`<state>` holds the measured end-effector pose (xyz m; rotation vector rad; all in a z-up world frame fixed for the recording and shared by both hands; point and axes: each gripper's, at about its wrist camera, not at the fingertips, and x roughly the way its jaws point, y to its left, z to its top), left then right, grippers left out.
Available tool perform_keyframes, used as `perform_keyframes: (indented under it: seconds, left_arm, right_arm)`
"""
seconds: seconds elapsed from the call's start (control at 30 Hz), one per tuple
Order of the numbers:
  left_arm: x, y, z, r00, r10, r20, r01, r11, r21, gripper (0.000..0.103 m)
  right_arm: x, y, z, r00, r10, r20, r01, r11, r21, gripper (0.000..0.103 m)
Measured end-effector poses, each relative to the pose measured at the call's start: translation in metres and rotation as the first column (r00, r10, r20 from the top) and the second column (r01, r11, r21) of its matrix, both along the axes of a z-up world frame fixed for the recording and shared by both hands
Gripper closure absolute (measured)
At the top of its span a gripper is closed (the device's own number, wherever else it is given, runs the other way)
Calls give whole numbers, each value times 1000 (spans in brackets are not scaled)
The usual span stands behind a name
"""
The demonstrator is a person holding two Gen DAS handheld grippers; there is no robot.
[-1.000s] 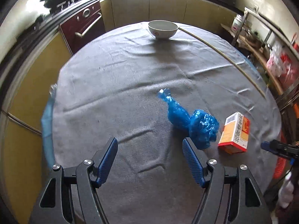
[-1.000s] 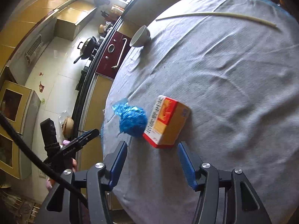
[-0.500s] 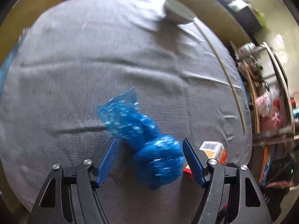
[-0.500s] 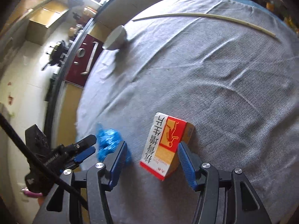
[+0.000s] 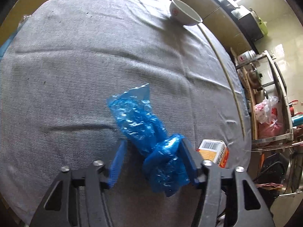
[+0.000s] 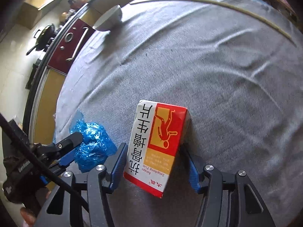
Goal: Collect trash
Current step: 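Grasp the blue plastic bags with the left tool while the right tool grasps the red-and-white box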
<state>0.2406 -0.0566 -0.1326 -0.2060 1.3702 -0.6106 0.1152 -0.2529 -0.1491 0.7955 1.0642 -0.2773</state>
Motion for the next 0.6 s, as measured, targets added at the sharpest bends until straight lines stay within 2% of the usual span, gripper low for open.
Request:
perform_keyframes:
  seconds: [0.2, 0.37, 0.53, 0.6]
  left_arm:
    - [-4, -18, 4, 999, -18, -39, 18, 1000, -6, 52]
    - [-6, -26, 6, 997, 8, -78, -8, 1000, 5, 41]
    - [-17, -42, 9, 998, -7, -56, 9, 999, 47, 38]
    - [-23, -42, 10, 1000, -5, -17, 6, 997, 80, 38]
  right_arm:
    - [-21, -12, 4, 999, 5, 43, -4, 1000, -16, 50]
    - [-47, -28, 4, 998, 0, 64, 1, 1000, -13, 50]
    - [-73, -41, 3, 996, -9, 85, 8, 1000, 16, 50]
    - [-80, -43, 4, 995, -6, 101, 4, 1000, 20, 50]
